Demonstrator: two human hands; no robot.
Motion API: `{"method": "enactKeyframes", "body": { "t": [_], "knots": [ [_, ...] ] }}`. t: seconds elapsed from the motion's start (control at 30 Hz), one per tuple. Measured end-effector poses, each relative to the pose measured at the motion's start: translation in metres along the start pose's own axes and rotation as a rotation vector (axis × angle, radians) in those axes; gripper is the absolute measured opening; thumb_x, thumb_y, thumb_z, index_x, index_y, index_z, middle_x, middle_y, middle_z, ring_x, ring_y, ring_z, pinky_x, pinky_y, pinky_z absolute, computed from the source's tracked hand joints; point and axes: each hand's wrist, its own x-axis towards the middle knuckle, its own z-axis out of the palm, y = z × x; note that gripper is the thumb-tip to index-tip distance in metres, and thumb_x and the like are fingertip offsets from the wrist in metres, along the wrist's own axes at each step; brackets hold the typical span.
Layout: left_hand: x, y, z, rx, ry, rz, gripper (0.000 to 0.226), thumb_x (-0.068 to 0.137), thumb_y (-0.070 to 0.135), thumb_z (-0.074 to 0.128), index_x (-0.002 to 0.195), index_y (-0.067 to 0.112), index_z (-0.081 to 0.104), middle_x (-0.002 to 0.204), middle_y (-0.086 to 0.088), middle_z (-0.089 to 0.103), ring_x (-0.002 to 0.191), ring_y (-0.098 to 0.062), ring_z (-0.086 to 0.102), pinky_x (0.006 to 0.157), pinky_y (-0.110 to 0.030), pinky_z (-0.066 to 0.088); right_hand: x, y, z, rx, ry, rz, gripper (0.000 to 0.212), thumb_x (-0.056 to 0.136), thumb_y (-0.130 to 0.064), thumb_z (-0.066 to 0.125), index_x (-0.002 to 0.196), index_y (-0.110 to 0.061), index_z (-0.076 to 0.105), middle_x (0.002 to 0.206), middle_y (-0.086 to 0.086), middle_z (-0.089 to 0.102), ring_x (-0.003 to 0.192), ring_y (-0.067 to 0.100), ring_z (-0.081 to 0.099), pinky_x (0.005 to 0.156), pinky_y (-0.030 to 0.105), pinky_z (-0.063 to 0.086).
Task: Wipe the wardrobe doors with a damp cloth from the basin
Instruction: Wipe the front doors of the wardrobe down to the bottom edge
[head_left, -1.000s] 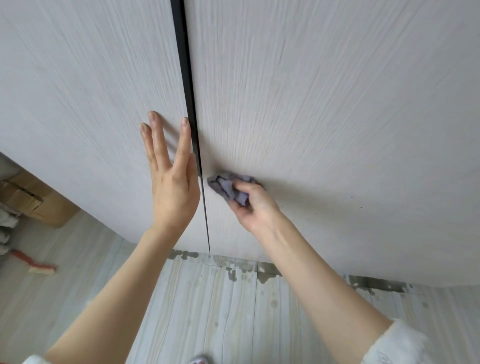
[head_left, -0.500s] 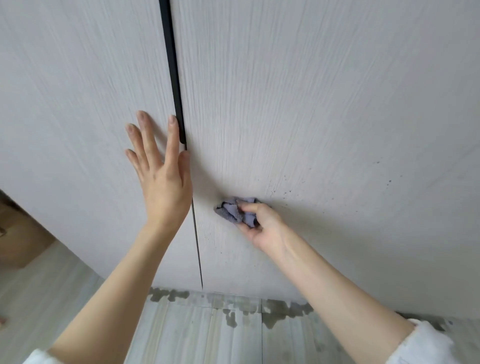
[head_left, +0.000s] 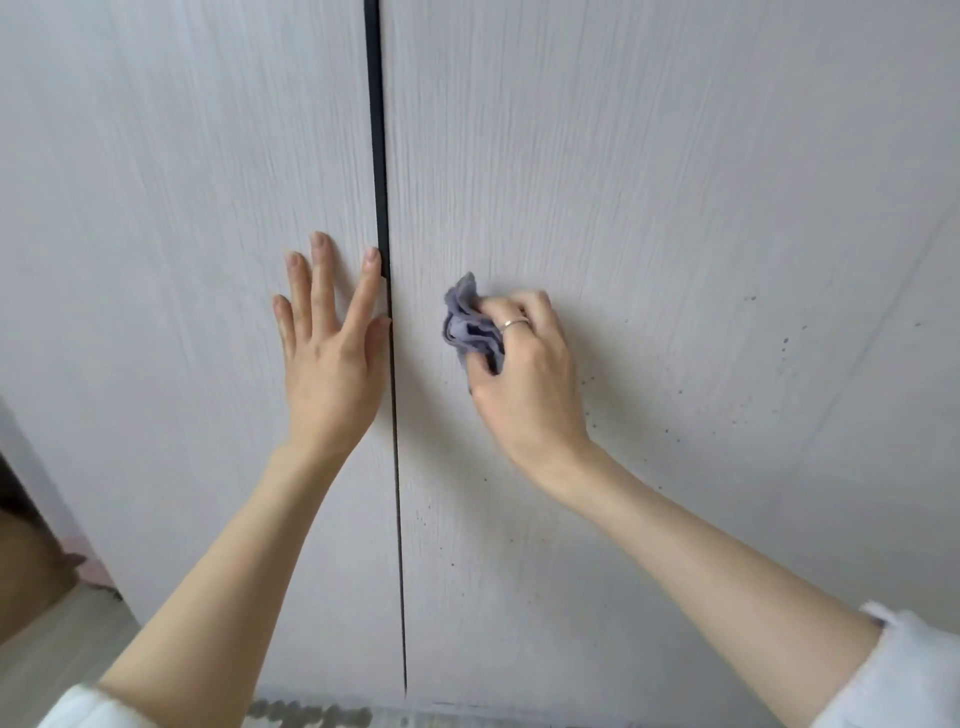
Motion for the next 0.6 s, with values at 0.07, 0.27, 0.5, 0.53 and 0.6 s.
{"method": "enactKeyframes", "body": {
  "t": [0.07, 0.27, 0.5, 0.53, 0.6],
  "knots": [
    [-0.002, -0.001, -0.002, 0.0, -0.001, 0.012, 0.054, 0.1, 0.014, 0.041, 0.149, 0.018, 0.02, 0.157, -0.018, 0.004, 0.143, -0.041, -0.001, 0.113, -0.056, 0.004, 0.009, -0.003, 0.006, -0.236, 0.126, -0.293, 0.033, 0.065, 0.008, 0.067, 0.096, -0.004, 0.068, 0.092, 0.013, 0.058, 0.082, 0.032, 0.056, 0.064, 0.036, 0.048],
    [-0.001, -0.007, -0.005, 0.001, -0.019, 0.054, 0.055, 0.099, 0.014, 0.042, 0.149, 0.015, 0.021, 0.157, -0.018, 0.004, 0.143, -0.041, -0.003, 0.113, -0.053, 0.0, 0.012, 0.011, 0.045, -0.595, 0.181, -0.522, 0.03, 0.077, -0.009, 0.066, 0.107, -0.007, 0.069, 0.095, 0.012, 0.066, 0.083, 0.031, 0.061, 0.063, 0.035, 0.046],
    [-0.005, -0.011, -0.006, 0.061, -0.021, 0.043, 0.051, 0.101, 0.018, 0.04, 0.149, 0.016, 0.023, 0.157, -0.016, 0.005, 0.143, -0.04, 0.0, 0.114, -0.054, 0.003, -0.036, 0.057, 0.032, -0.748, -0.182, -0.892, 0.024, 0.076, -0.014, 0.063, 0.097, -0.02, 0.071, 0.094, 0.0, 0.067, 0.081, 0.02, 0.062, 0.065, 0.029, 0.047],
    [-0.005, -0.008, -0.007, 0.056, -0.02, 0.036, 0.051, 0.101, 0.018, 0.04, 0.149, 0.017, 0.022, 0.157, -0.015, 0.004, 0.144, -0.039, -0.001, 0.114, -0.054, 0.003, -0.026, 0.058, 0.019, -0.754, -0.168, -0.873, 0.029, 0.073, -0.015, 0.064, 0.101, -0.02, 0.07, 0.095, 0.001, 0.066, 0.081, 0.022, 0.061, 0.064, 0.029, 0.046],
    [-0.006, -0.005, -0.006, 0.045, -0.028, 0.013, 0.052, 0.101, 0.018, 0.039, 0.149, 0.018, 0.02, 0.157, -0.014, 0.002, 0.144, -0.038, -0.002, 0.115, -0.052, 0.001, 0.002, 0.054, -0.007, -0.692, -0.022, -0.746, 0.033, 0.075, -0.013, 0.059, 0.106, -0.015, 0.07, 0.092, 0.008, 0.064, 0.076, 0.028, 0.059, 0.062, 0.031, 0.044]
  ]
}}
